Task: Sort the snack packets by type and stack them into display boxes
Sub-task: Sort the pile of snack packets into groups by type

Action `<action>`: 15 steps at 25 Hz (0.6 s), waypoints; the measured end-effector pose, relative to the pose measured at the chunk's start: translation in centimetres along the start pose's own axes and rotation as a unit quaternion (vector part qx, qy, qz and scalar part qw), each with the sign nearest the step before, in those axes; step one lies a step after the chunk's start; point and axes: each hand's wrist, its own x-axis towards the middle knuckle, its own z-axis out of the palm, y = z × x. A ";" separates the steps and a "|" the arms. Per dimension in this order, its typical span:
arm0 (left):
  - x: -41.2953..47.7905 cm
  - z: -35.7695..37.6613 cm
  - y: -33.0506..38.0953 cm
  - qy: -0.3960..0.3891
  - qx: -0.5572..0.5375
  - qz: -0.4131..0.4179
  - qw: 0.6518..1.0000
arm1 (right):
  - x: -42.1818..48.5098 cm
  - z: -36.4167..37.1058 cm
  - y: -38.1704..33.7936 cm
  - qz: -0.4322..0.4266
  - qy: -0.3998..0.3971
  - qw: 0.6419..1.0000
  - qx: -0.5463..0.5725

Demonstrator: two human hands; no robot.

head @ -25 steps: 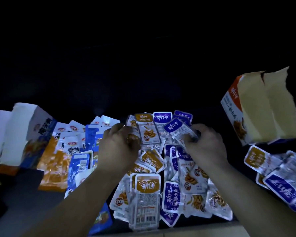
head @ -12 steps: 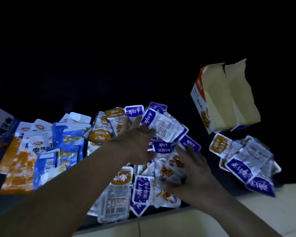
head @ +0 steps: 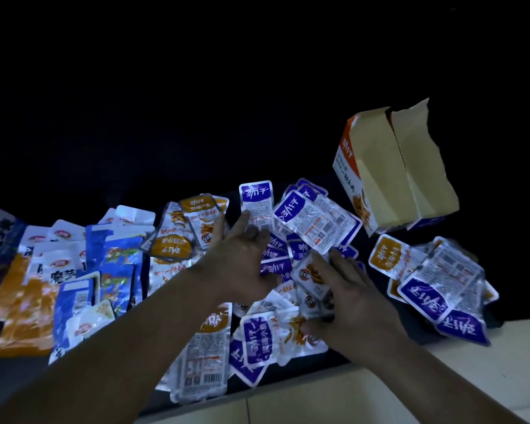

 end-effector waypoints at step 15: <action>-6.6 3.1 -0.1 0.006 -0.014 0.082 0.997 | -0.4 -1.8 0.0 -0.013 -0.045 0.998 0.032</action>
